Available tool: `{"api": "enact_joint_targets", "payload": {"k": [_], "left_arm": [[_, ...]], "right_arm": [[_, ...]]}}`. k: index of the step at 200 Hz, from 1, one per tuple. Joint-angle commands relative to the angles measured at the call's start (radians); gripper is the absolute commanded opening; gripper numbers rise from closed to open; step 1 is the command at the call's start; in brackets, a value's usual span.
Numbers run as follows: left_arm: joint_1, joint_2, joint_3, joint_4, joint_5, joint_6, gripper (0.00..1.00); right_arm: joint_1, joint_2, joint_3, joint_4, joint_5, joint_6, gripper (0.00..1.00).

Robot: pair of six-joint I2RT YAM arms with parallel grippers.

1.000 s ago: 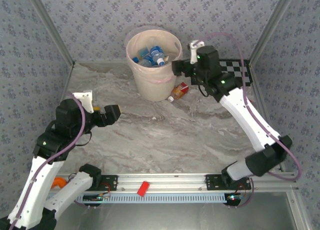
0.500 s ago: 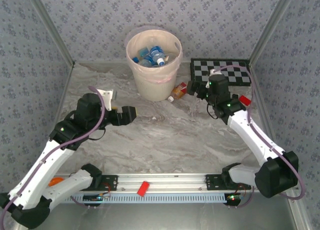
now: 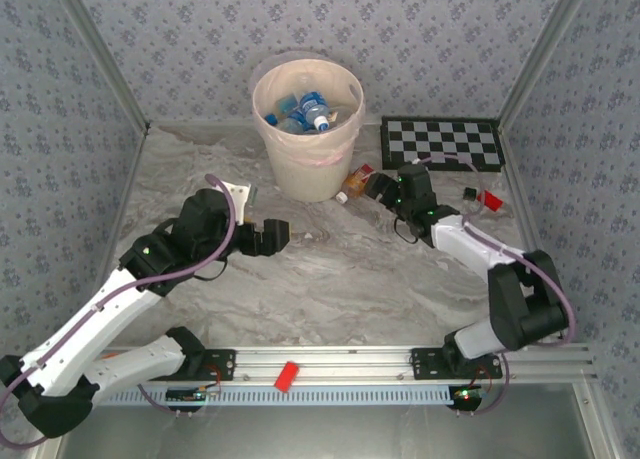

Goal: Put the plastic bottles in the bin

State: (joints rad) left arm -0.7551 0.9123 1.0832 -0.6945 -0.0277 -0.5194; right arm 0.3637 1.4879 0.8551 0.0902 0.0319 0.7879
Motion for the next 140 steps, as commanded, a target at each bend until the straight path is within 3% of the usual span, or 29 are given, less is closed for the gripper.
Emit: {"api": "enact_joint_targets", "payload": {"k": [1,95,140], "left_arm": [[-0.006,-0.008,0.012,0.021,-0.035,0.021,1.0],[-0.006,-0.03,-0.004,-0.018,-0.061,0.025,1.0],[-0.006,-0.03,-0.004,-0.021,-0.063,0.025,1.0]], "right_arm": [[-0.005,0.088,0.025,0.085,-0.034,0.095,0.9],[0.0,0.405,0.247,0.09,-0.115,0.16,0.89],[0.01,0.512,0.435,-0.165,-0.025,0.099,0.87]]}}
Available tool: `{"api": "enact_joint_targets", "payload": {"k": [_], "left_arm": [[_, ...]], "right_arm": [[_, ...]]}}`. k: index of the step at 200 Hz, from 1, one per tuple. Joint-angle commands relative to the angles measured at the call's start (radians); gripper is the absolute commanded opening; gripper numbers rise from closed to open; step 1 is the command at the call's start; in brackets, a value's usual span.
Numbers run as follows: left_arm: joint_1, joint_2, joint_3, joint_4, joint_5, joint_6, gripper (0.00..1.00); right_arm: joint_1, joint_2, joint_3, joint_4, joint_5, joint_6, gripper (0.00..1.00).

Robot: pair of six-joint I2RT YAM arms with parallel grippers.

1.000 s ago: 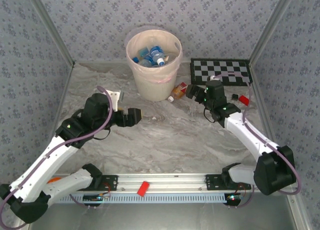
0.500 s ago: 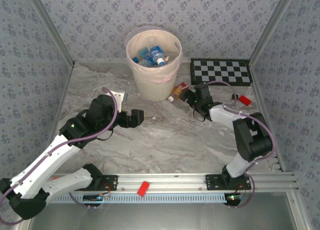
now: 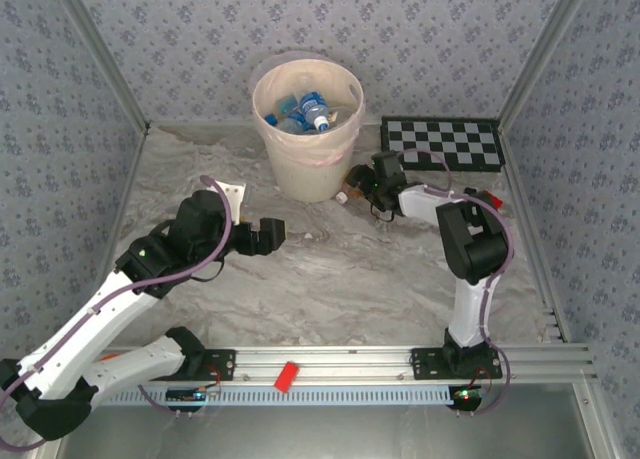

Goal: Put the plastic bottles in the bin

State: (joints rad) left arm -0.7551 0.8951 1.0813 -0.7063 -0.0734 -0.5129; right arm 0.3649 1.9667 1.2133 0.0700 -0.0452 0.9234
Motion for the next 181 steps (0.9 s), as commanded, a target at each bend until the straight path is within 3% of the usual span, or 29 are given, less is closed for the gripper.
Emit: {"api": "enact_joint_targets", "payload": {"k": [1,79,132,181], "left_arm": [[-0.006,-0.013,-0.002,-0.009,-0.018,0.019,1.0],[-0.007,-0.013,-0.009,0.0,-0.016,0.017,1.0],[-0.006,-0.02,-0.011,-0.005,-0.017,0.013,1.0],[-0.007,-0.023,-0.02,0.003,-0.012,0.01,1.0]], "right_arm": [[0.009,0.033,0.076,-0.146,0.053,-0.037,0.88],[0.01,0.039,0.097,-0.333,0.201,-0.146,0.81],[0.053,-0.07,0.024,-0.367,0.332,-0.21,0.78],[0.038,-0.231,-0.164,-0.373,0.316,-0.253,0.79]]}}
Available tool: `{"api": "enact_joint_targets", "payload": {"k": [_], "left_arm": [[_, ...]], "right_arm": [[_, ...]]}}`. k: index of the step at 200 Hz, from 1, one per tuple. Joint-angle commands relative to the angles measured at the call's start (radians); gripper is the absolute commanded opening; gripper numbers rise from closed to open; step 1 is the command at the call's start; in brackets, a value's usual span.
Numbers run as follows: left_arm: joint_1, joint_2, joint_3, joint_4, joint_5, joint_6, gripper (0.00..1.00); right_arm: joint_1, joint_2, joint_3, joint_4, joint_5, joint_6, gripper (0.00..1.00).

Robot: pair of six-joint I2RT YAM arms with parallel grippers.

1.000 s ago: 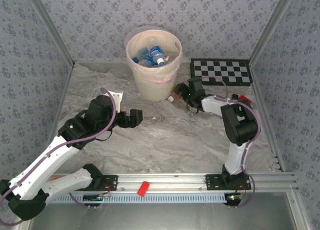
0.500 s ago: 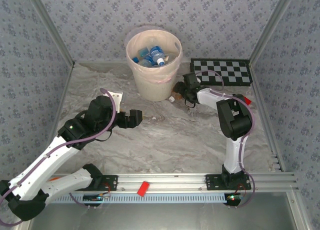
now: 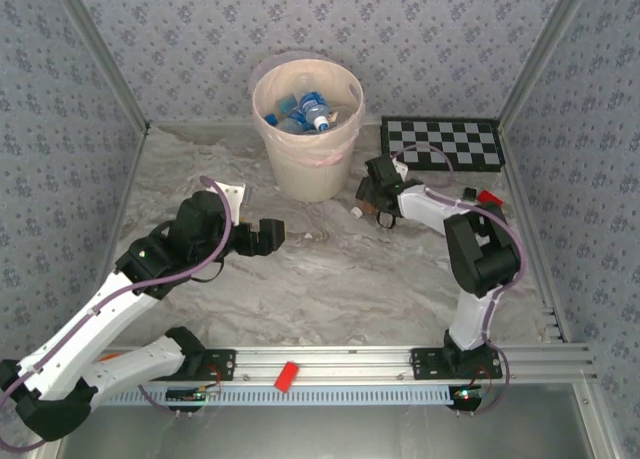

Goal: Put the plastic bottles in the bin

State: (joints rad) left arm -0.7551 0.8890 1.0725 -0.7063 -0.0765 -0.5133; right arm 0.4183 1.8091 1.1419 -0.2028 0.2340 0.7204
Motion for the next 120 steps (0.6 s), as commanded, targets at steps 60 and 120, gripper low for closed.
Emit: {"api": "enact_joint_targets", "payload": {"k": [60,120], "left_arm": [[-0.006,-0.007,-0.033,0.021,0.004,0.006,1.0],[-0.006,-0.02,-0.031,0.019,0.001,0.003,1.0]], "right_arm": [[-0.032,-0.313,-0.275,-0.021,-0.036,-0.042,0.86],[-0.029,-0.226,-0.26,0.011,-0.003,0.113,0.92]]}}
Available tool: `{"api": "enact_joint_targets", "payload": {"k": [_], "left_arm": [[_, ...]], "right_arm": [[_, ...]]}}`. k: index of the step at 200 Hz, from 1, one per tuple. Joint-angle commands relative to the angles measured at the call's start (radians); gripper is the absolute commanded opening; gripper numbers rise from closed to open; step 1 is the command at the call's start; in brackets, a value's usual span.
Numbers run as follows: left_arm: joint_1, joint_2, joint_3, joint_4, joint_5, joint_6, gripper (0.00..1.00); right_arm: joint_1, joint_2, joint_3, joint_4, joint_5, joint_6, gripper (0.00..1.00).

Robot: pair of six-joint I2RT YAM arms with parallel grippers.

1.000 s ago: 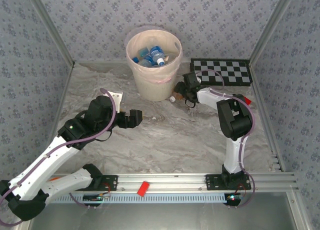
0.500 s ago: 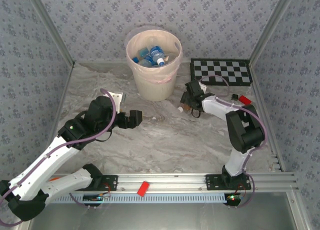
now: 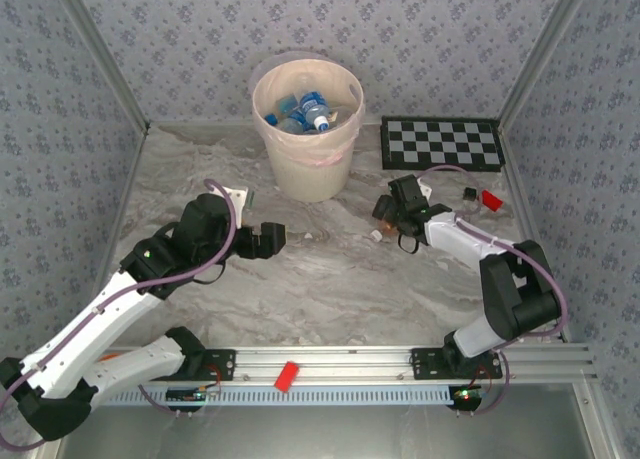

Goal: Put the plastic bottles in the bin

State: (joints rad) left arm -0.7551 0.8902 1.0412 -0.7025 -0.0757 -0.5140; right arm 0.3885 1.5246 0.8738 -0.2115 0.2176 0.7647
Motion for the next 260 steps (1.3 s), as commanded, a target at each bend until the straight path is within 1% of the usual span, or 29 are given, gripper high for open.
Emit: {"api": "enact_joint_targets", "payload": {"k": [1,27,47,59,80,95,121,140,175,188,223,252,255,260], "left_arm": [[-0.007,-0.022,0.0,0.015,0.0,0.003,1.0],[-0.006,-0.035,-0.004,0.009,-0.01,0.005,1.0],[-0.006,-0.041,-0.005,0.006,-0.009,0.002,1.0],[-0.007,-0.045,-0.006,0.001,-0.012,0.002,1.0],[-0.006,-0.052,-0.005,-0.007,-0.021,0.01,1.0],[-0.007,-0.05,-0.006,-0.006,-0.024,0.013,1.0],[-0.006,-0.039,-0.006,0.007,-0.015,0.01,1.0],[-0.007,-0.031,0.0,0.009,-0.007,0.006,1.0],[-0.007,-0.034,0.006,0.003,-0.01,0.005,1.0],[-0.007,-0.036,0.01,-0.003,-0.01,0.006,1.0],[-0.006,-0.034,0.013,-0.002,-0.013,0.005,1.0],[-0.006,-0.032,0.018,-0.005,-0.018,0.009,1.0],[-0.007,-0.033,0.019,-0.006,-0.019,0.011,1.0],[-0.007,-0.033,0.019,-0.007,-0.021,0.012,1.0]], "right_arm": [[0.001,0.061,0.011,0.021,0.015,0.07,0.92],[0.012,0.158,0.071,0.014,0.036,0.065,0.9],[0.031,0.236,0.128,-0.057,0.096,0.07,0.86],[0.051,0.257,0.142,-0.074,0.132,0.054,0.84],[0.102,0.252,0.141,-0.092,0.211,0.023,0.82],[0.119,0.242,0.137,-0.103,0.24,0.01,0.79],[0.118,0.23,0.124,-0.086,0.246,-0.021,0.74],[0.118,0.226,0.11,-0.069,0.246,-0.051,0.66],[0.103,0.225,0.091,-0.034,0.226,-0.09,0.58],[0.103,0.212,0.087,-0.031,0.229,-0.097,0.55],[0.111,0.134,0.05,-0.023,0.241,-0.108,0.57],[0.115,0.017,0.039,-0.049,0.253,-0.127,0.57],[0.115,0.003,0.038,-0.049,0.252,-0.163,0.57],[0.115,-0.022,0.039,-0.05,0.25,-0.18,0.57]]}}
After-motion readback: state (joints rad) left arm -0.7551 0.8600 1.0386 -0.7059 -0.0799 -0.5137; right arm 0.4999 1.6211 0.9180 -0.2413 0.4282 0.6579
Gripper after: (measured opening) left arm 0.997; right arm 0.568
